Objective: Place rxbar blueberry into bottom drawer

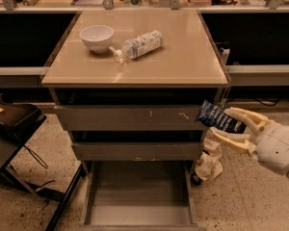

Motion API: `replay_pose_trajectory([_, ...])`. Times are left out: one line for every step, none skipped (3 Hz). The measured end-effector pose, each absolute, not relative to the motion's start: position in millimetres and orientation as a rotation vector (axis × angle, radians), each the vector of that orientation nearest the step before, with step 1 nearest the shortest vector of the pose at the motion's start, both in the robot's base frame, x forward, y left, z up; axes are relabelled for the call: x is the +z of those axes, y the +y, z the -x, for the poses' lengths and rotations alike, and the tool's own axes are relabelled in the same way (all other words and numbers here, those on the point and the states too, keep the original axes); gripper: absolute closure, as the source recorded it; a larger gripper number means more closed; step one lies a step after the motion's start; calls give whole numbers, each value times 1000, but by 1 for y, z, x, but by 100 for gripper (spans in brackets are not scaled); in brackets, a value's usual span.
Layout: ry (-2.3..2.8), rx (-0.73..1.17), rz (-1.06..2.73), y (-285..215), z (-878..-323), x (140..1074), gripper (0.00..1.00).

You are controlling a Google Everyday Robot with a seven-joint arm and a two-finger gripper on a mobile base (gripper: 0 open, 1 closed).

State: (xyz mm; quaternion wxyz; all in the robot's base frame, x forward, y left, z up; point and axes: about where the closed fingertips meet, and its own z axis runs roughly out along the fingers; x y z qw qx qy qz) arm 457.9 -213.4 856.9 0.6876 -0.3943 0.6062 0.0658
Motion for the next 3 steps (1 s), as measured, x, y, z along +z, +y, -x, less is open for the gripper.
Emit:
replay_pose_trajectory([1357, 147, 883, -213, -458, 857, 100])
replay_pose_trajectory([1429, 203, 903, -187, -452, 806, 100])
replay_pose_trajectory([1539, 317, 978, -120, -440, 691, 100])
